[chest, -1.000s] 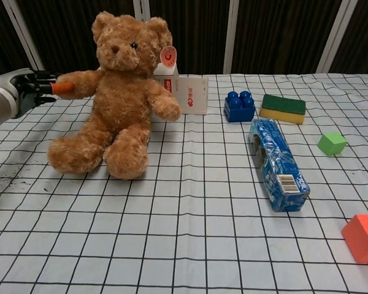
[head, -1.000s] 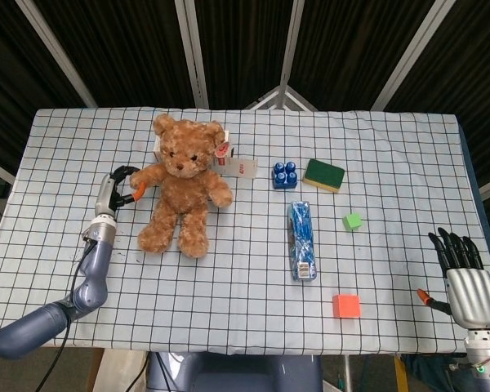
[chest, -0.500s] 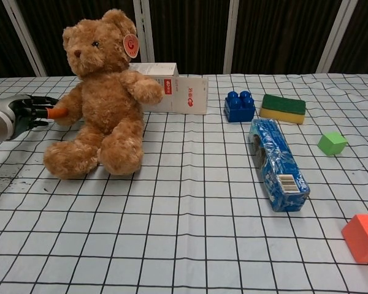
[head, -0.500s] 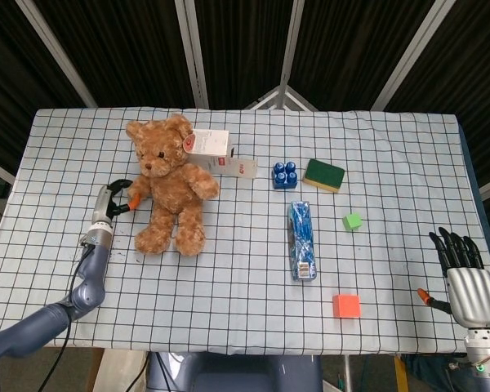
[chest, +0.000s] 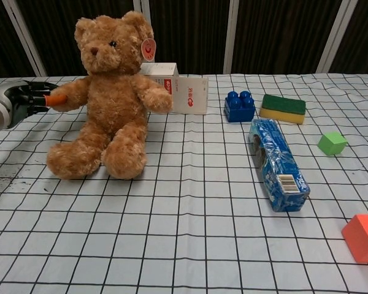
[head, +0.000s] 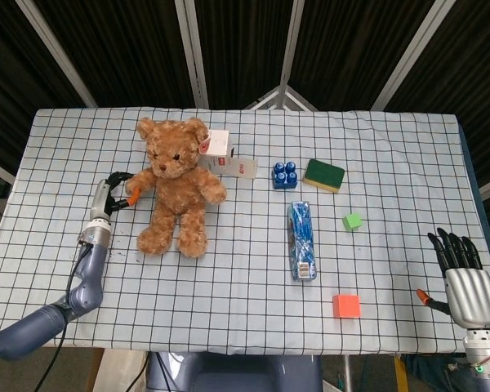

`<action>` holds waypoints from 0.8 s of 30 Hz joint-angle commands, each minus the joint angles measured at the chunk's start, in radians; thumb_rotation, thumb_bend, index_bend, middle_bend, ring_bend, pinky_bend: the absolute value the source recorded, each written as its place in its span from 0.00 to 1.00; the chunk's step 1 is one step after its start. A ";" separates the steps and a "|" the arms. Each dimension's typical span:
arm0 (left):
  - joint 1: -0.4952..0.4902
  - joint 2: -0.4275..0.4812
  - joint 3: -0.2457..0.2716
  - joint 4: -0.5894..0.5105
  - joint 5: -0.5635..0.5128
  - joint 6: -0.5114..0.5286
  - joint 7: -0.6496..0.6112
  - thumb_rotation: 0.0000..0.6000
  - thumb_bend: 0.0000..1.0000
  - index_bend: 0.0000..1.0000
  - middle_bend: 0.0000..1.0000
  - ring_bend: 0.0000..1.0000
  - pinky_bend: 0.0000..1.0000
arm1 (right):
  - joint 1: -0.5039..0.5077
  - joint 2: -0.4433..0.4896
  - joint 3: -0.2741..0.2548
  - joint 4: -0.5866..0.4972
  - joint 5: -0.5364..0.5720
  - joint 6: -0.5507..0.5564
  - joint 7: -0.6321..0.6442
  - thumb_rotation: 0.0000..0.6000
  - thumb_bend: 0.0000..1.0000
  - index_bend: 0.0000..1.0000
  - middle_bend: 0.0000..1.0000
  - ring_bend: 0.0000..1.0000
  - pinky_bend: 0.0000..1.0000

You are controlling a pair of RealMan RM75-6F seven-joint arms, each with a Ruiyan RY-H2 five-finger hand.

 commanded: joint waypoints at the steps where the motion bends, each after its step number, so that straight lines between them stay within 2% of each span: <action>1: 0.000 0.000 0.003 0.005 0.001 -0.005 0.000 1.00 0.55 0.41 0.32 0.00 0.00 | 0.001 0.000 0.000 -0.001 0.001 -0.002 -0.002 1.00 0.15 0.00 0.00 0.00 0.00; 4: 0.000 -0.001 0.010 0.009 0.011 -0.010 -0.005 1.00 0.42 0.37 0.27 0.00 0.00 | 0.001 -0.001 0.001 -0.003 0.005 -0.004 -0.006 1.00 0.15 0.00 0.00 0.00 0.00; 6: 0.001 -0.001 0.013 0.007 0.024 -0.010 -0.015 1.00 0.32 0.31 0.20 0.00 0.00 | 0.002 -0.001 0.000 -0.004 0.007 -0.007 -0.008 1.00 0.15 0.00 0.00 0.00 0.00; 9: 0.006 0.006 0.024 -0.006 0.062 -0.019 -0.044 1.00 0.20 0.14 0.03 0.00 0.00 | 0.002 0.000 0.000 -0.006 0.009 -0.009 -0.012 1.00 0.15 0.00 0.00 0.00 0.00; 10: 0.008 0.009 0.028 -0.011 0.078 -0.022 -0.055 1.00 0.18 0.08 0.01 0.00 0.00 | 0.003 -0.001 0.001 -0.007 0.009 -0.009 -0.013 1.00 0.15 0.00 0.00 0.00 0.00; 13: 0.014 0.016 0.042 -0.025 0.140 -0.002 -0.088 1.00 0.17 0.02 0.00 0.00 0.00 | 0.002 -0.002 0.001 -0.006 0.009 -0.007 -0.014 1.00 0.15 0.00 0.00 0.00 0.00; 17: 0.030 0.035 0.074 -0.056 0.241 0.057 -0.120 1.00 0.17 0.01 0.00 0.00 0.00 | 0.001 -0.003 0.001 -0.006 0.009 -0.004 -0.013 1.00 0.15 0.00 0.00 0.00 0.00; 20: 0.064 0.088 0.111 -0.133 0.333 0.114 -0.153 1.00 0.17 0.00 0.00 0.00 0.00 | -0.001 0.001 0.001 -0.008 0.006 -0.001 -0.007 1.00 0.15 0.00 0.00 0.00 0.00; 24: 0.167 0.169 0.178 -0.269 0.517 0.325 -0.256 1.00 0.17 0.00 0.00 0.00 0.00 | -0.005 0.006 0.001 -0.009 0.002 0.007 0.008 1.00 0.15 0.00 0.00 0.00 0.00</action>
